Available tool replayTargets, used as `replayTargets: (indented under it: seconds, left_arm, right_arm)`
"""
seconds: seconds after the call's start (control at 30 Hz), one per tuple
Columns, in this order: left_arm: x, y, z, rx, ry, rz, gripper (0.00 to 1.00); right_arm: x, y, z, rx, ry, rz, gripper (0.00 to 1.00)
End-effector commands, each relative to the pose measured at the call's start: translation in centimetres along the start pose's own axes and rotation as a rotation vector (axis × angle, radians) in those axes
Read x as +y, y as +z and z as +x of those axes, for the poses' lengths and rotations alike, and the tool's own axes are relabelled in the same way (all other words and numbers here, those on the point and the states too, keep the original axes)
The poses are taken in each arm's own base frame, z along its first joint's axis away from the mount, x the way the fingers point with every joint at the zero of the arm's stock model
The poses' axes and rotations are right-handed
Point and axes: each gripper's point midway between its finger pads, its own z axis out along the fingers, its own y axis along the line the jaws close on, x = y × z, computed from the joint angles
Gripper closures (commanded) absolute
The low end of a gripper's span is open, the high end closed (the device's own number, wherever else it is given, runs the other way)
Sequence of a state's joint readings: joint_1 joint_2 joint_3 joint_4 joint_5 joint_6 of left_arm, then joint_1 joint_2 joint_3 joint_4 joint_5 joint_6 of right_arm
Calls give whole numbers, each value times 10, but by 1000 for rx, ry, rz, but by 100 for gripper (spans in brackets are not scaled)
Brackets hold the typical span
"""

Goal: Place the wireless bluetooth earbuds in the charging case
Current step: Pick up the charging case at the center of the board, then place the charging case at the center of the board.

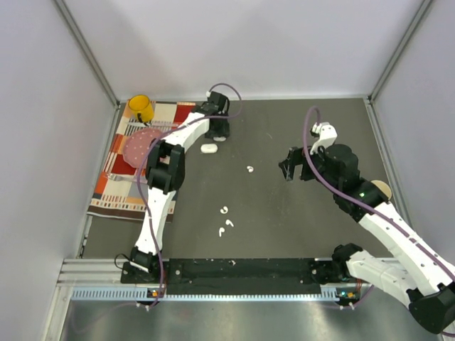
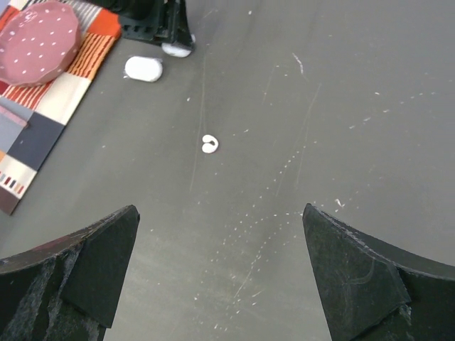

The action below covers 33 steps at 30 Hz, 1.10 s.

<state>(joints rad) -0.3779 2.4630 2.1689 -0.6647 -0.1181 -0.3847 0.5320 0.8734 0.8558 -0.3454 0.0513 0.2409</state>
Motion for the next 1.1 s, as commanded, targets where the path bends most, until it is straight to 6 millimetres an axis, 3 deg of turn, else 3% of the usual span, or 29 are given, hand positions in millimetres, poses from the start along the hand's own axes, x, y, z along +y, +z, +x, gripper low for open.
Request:
replayTargets:
  seconds: [0.0, 0.13, 0.2, 0.27, 0.3, 0.33, 0.4, 0.43, 0.47, 0.5, 0.53, 0.57, 0.6, 0.67, 0.7, 0.8, 0.9, 1.07]
  left_arm:
    - [-22, -50, -31, -116, 62, 36, 68]
    - [-37, -82, -42, -168, 87, 67, 73]
    - [-47, -89, -32, -170, 119, 81, 73]
    - [-61, -113, -32, -199, 135, 107, 73]
    - [-62, -113, -22, -185, 145, 112, 73]
    - [-70, -130, -22, -196, 147, 153, 73]
    - [-82, -138, 5, -152, 177, 186, 73]
    - [-90, -157, 9, -158, 181, 229, 74]
    - [-104, -165, 25, -141, 208, 258, 74]
    - [-104, -163, 47, -100, 232, 257, 74]
    - [-111, -177, 56, -101, 248, 280, 74]
    - [-125, -184, 77, -77, 288, 309, 74]
    - [-124, -180, 101, -32, 310, 306, 74]
    - [-140, -194, 129, -6, 343, 339, 74]
    - [-139, -191, 148, 20, 361, 330, 74]
    - [-151, -200, 183, 37, 420, 339, 74]
    - [-161, -201, 212, 69, 447, 360, 74]
    - [-166, -200, 237, 95, 491, 356, 74]
  right_arm:
    - [-14, -4, -7, -41, 40, 85, 1]
    - [-25, -10, -9, -59, 92, 154, 1]
    - [-34, -16, -10, -86, 125, 208, 1]
    - [-42, -22, -10, -111, 146, 245, 1]
    - [-48, -25, -10, -122, 164, 278, 1]
    - [-52, -28, -9, -127, 176, 297, 1]
    - [-61, -36, -7, -144, 205, 337, 1]
    - [-64, -38, -7, -147, 213, 347, 1]
    - [-67, -40, -4, -146, 219, 357, 1]
    - [-71, -43, -4, -153, 235, 368, 1]
    - [-74, -44, 0, -142, 242, 379, 1]
    - [-77, -46, 2, -138, 252, 392, 1]
    - [-77, -47, 3, -136, 270, 390, 1]
    - [-81, -50, 3, -134, 286, 392, 1]
    - [-79, -50, 3, -132, 299, 377, 1]
    - [-79, -53, 2, -140, 322, 376, 1]
    - [-79, -57, 2, -152, 343, 378, 1]
    - [-80, -63, 6, -165, 369, 381, 1]
